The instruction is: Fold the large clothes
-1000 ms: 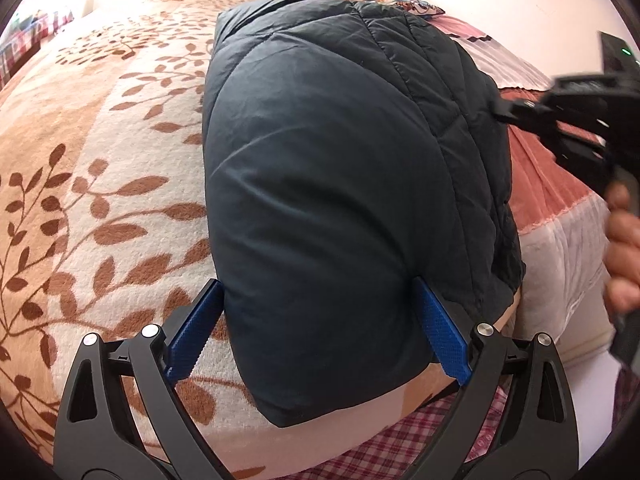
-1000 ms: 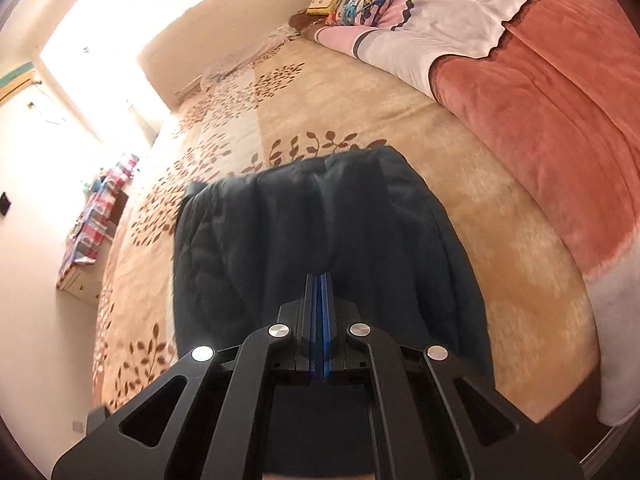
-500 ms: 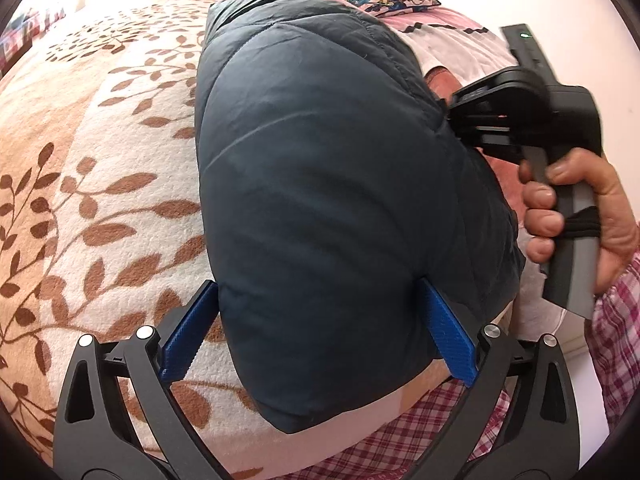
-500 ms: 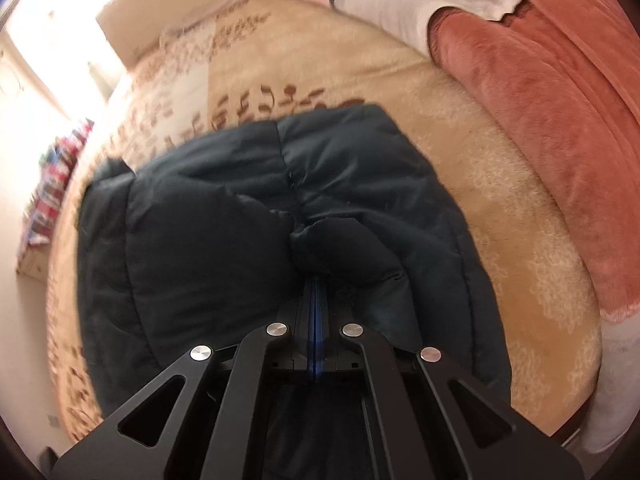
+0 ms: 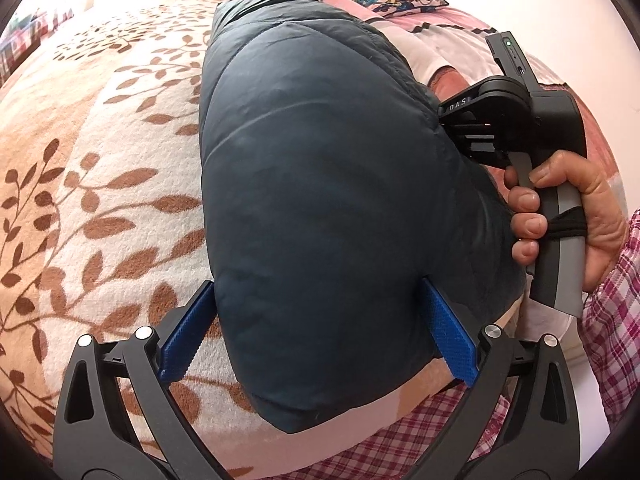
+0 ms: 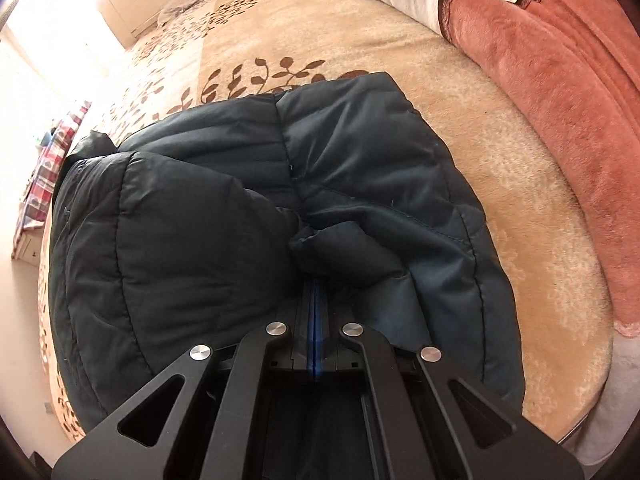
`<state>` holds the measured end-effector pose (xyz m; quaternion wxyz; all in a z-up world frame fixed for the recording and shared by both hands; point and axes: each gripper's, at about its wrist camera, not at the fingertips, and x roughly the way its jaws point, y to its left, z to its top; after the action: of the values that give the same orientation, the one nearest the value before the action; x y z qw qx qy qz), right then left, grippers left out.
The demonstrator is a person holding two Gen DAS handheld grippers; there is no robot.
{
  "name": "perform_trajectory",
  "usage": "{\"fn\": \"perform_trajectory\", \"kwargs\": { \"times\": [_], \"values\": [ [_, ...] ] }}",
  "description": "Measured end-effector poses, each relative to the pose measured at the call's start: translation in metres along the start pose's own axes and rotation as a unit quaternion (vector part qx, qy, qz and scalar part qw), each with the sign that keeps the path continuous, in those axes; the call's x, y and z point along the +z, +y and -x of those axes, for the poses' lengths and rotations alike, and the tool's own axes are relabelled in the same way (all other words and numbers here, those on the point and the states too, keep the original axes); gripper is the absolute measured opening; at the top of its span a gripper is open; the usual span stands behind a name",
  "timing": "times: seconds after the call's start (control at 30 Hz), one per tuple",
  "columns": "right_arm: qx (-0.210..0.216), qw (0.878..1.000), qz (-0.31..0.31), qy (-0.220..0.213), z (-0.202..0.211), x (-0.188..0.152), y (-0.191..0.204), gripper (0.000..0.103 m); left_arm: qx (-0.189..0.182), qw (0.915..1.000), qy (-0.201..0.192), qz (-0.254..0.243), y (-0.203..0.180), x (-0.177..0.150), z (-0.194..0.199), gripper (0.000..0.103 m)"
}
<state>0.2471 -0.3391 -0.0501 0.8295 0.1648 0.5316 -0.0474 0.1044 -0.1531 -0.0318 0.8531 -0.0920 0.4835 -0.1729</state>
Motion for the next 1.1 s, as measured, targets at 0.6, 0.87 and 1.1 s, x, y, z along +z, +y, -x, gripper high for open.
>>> {"fn": "perform_trajectory", "kwargs": {
  "times": [0.6,0.87,1.1],
  "values": [
    [0.052,0.999,-0.007,-0.007,0.0,-0.003,-0.014,0.0,0.062,0.9975,-0.008,-0.033,-0.023,-0.002,0.008,0.098],
    [0.082,0.996,-0.015,-0.01,0.0,-0.004,-0.022,0.0,0.087,0.9951,-0.004,-0.047,-0.033,0.0,0.006,0.099],
    [0.092,0.995,-0.029,-0.007,0.004,-0.004,-0.024,0.0,0.105,0.9926,0.003,-0.06,-0.042,0.008,0.002,0.099]
  ]
}}
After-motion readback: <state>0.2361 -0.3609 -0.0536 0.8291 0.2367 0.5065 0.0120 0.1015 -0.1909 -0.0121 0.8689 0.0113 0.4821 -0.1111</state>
